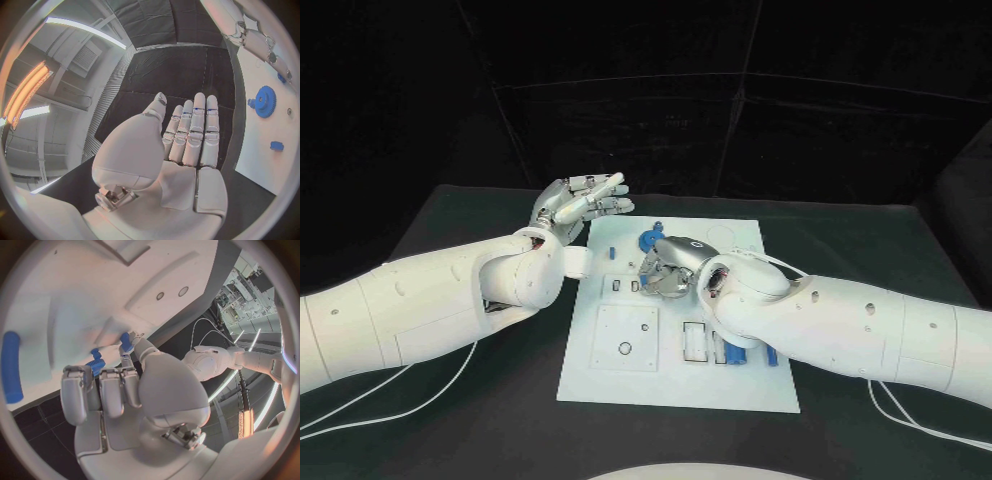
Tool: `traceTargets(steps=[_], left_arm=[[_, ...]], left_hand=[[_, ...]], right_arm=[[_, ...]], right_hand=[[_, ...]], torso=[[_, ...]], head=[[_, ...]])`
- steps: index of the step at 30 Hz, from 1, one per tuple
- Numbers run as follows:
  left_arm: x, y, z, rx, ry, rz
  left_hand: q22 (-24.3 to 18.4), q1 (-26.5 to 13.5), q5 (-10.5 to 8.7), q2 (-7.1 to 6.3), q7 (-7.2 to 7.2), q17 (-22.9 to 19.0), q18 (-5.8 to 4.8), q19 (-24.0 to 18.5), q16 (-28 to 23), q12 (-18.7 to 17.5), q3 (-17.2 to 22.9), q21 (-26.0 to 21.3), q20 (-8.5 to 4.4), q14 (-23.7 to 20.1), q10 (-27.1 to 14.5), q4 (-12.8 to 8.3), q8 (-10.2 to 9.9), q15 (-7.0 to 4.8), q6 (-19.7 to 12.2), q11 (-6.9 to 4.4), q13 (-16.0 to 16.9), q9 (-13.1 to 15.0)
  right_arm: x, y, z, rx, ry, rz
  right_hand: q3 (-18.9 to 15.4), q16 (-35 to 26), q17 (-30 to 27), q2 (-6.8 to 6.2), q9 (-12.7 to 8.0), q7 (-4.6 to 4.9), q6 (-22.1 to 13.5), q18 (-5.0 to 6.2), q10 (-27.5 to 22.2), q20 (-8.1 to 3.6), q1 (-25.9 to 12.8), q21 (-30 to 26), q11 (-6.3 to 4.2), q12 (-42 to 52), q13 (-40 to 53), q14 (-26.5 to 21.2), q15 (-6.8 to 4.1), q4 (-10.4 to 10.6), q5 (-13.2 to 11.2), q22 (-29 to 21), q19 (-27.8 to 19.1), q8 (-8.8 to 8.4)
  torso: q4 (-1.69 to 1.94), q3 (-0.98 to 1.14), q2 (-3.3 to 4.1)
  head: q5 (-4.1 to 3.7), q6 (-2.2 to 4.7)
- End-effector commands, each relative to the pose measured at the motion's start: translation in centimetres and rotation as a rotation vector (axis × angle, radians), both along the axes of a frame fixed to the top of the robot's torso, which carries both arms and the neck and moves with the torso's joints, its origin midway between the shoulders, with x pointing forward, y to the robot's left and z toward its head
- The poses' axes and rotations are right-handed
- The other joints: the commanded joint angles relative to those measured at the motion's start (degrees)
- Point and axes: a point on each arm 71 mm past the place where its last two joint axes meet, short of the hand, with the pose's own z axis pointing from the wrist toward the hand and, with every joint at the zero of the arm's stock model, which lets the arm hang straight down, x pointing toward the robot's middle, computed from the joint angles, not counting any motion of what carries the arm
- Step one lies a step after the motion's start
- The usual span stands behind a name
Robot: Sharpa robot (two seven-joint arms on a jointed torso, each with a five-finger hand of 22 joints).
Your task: Assemble the parts on the task board
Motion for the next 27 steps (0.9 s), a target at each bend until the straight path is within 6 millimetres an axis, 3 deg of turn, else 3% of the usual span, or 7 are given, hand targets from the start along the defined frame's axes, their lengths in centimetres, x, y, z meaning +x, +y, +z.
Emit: traceTargets(steps=[1,27], left_arm=[[0.03,-0.17,0.18,-0.005,-0.009,-0.012],[0.1,-0.18,0.13,-0.004,-0.008,-0.011]], left_hand=[[0.0,0.0,0.04,0.56,0.13,0.1,0.87,0.3,-0.1,0.1,0.0,0.1,0.09,0.4,0.4,-0.4,-0.1,0.04,0.4,-0.1,0.0,0.1],[0.0,0.0,0.04,0.56,0.13,0.1,0.87,0.3,-0.1,0.1,0.0,0.1,0.09,0.4,0.4,-0.4,-0.1,0.04,0.4,-0.1,0.0,0.1]], right_arm=[[-0.05,-0.02,-0.35,-0.012,0.008,-0.002],[0.03,-0.56,-1.12,-0.056,0.085,-0.026]], right_hand=[[0.1,0.0,9.8,-0.4,0.0,-0.52,0.8,-0.43,3.6,-0.4,0.0,0.1,-0.2,-0.2,11.5,4.7,-0.22,-0.1,-0.1,11.5,3.2,0.08],[0.2,-0.1,9.6,-1.25,-0.2,-0.24,0.1,-0.38,3.5,-0.26,-1.0,0.0,0.03,-0.4,11.4,4.7,-0.05,0.0,-0.3,11.3,3.0,-0.52]], torso=[[0.03,-0.03,0.0],[0.0,-0.01,0.0]], head=[[-0.02,-0.06],[-0.26,-0.39]])
